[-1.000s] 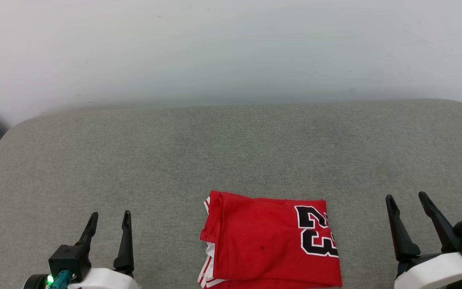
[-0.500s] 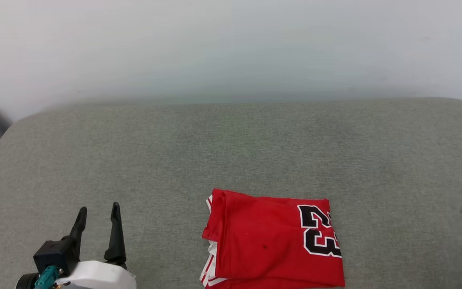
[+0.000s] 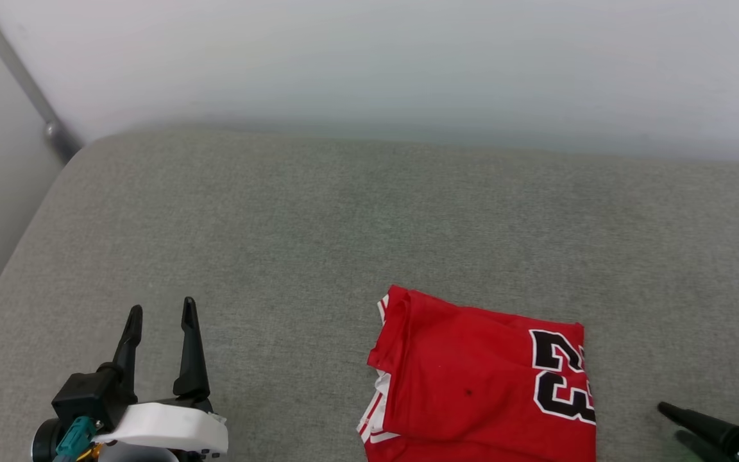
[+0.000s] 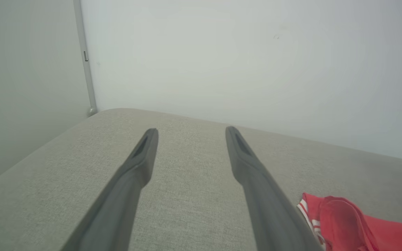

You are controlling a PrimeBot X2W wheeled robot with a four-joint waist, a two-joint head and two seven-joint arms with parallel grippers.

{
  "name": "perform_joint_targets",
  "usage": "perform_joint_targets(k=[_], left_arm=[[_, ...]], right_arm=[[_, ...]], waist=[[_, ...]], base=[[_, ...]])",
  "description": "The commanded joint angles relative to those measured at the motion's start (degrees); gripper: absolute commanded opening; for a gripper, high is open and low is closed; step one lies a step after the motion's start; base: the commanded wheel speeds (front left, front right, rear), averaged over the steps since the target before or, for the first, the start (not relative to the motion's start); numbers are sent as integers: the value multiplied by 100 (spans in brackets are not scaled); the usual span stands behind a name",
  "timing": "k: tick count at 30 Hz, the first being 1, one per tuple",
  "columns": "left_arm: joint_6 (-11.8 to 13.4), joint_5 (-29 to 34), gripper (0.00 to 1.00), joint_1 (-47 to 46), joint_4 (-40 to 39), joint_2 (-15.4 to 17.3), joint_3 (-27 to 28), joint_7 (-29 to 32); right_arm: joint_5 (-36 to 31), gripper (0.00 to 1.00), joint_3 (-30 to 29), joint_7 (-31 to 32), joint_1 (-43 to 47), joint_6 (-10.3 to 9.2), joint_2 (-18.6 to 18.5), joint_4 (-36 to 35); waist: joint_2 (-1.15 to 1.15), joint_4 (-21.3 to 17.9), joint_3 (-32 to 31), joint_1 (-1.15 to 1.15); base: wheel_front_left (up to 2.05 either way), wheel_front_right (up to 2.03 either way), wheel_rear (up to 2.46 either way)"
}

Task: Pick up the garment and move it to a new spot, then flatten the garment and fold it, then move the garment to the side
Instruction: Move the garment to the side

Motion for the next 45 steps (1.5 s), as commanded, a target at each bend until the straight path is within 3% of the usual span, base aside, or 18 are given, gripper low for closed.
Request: perform_joint_targets(k=[1,4,11,12,14,21,28,33,38,45], left_arm=[[-25,20,100,-37,14,-66,36,-12],[-127,104,100,-110,59,-132,107,-12],[-296,285,100,-214,144,-217,191,-12],[-319,306,100,-220,147,-213,197,-12],[-334,347,100,-228,157,-226,206,-11],[-420,448,100,-190,194,-238,240,-12],[-467,542,100,-98,181,-170,228,-12],[-448,601,100,-94,159,-104,229,-7],[-397,734,100,-223,99,51,196,74],[-438,931,100,-713,-260,367,174,394]], right_arm=[[105,100,-34,113,-108,-2,34,180],[736,100,-26,333,-488,-1,64,997],[2001,100,852,-14,-1049,-2,76,2381],[2052,50,981,-101,-1089,-2,86,2435],[2130,0,1210,-222,-1118,-2,93,2445],[2084,0,1636,-534,-1141,-1,56,2022],[853,0,2804,-936,-1007,-2,-424,1056],[8,0,3415,-1170,-1207,-2,-857,767],[-348,0,3666,-1329,-1549,-2,-1069,805],[-1259,0,4067,-2119,-2225,-2,-1383,1078]], waist=[[0,90,81,0],[0,189,133,0],[0,322,205,0],[0,328,208,0],[0,328,212,0],[0,133,110,0],[0,-453,13,0],[0,-1205,61,0],[0,-2099,303,0],[0,-3127,1209,0]], base=[[0,0,0],[0,0,0],[0,0,0],[0,0,0],[0,0,0],[0,0,0],[0,0,0],[0,0,0],[0,0,0],[0,0,0]])
